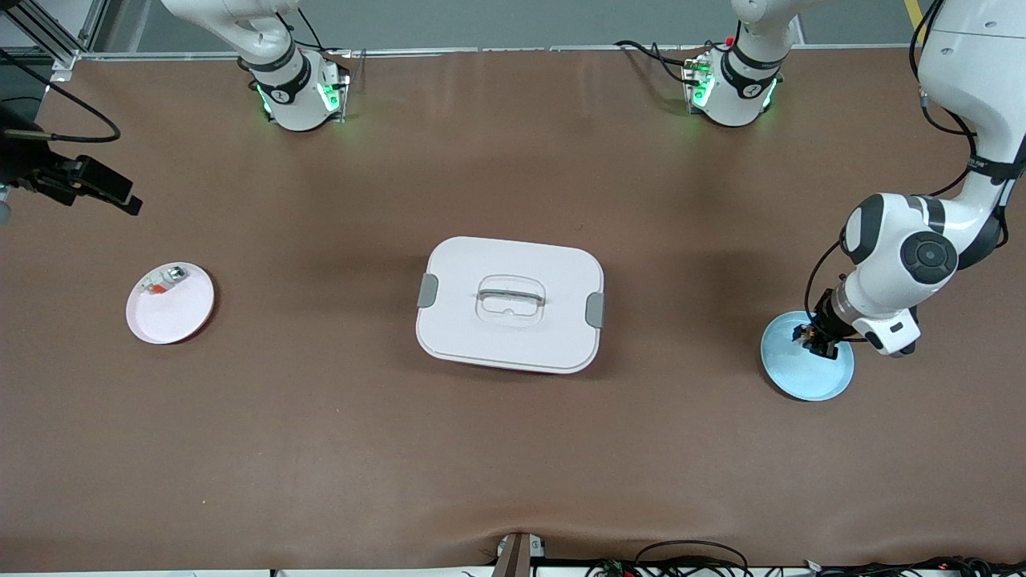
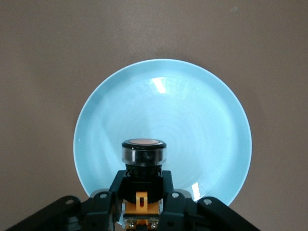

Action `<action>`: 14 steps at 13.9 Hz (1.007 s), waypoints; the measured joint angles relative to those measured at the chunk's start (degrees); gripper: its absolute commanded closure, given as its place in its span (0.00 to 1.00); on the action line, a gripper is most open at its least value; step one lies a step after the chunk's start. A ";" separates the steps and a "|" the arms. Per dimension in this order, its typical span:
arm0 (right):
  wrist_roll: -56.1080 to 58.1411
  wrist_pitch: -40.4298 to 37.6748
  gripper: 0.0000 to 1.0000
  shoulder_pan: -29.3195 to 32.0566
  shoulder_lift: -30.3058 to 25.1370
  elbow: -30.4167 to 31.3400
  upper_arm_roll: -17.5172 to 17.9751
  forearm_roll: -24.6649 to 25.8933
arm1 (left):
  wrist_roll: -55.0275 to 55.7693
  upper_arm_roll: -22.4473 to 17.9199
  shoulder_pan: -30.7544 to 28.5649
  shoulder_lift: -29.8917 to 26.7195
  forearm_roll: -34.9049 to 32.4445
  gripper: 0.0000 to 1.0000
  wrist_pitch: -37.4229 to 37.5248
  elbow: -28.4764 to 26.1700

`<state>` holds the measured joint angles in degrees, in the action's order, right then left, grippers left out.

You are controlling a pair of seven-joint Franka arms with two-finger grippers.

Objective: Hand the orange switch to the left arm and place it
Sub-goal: 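Lower the switch onto the light-blue plate and open the left gripper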

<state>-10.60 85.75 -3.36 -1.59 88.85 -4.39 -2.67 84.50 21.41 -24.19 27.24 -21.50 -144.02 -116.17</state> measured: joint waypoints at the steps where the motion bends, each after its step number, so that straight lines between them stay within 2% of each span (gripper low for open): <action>1: 0.02 -0.05 0.00 0.48 -0.02 0.00 -0.02 0.00 | 0.02 -0.02 -0.01 0.68 0.00 1.00 -0.15 0.28; 7: 0.07 -0.07 0.00 1.12 -0.02 0.03 0.19 -0.01 | 3.37 -0.95 -0.05 3.67 -3.23 1.00 -2.32 0.64; 14: -0.02 1.49 0.00 0.22 -0.38 -0.01 1.40 -0.59 | 3.42 -0.96 -0.05 4.55 -3.29 1.00 -2.63 0.81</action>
<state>-10.62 87.24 -3.15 -1.97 88.84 -2.99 -3.26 87.91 20.45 -24.24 31.80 -24.78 -146.65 -115.36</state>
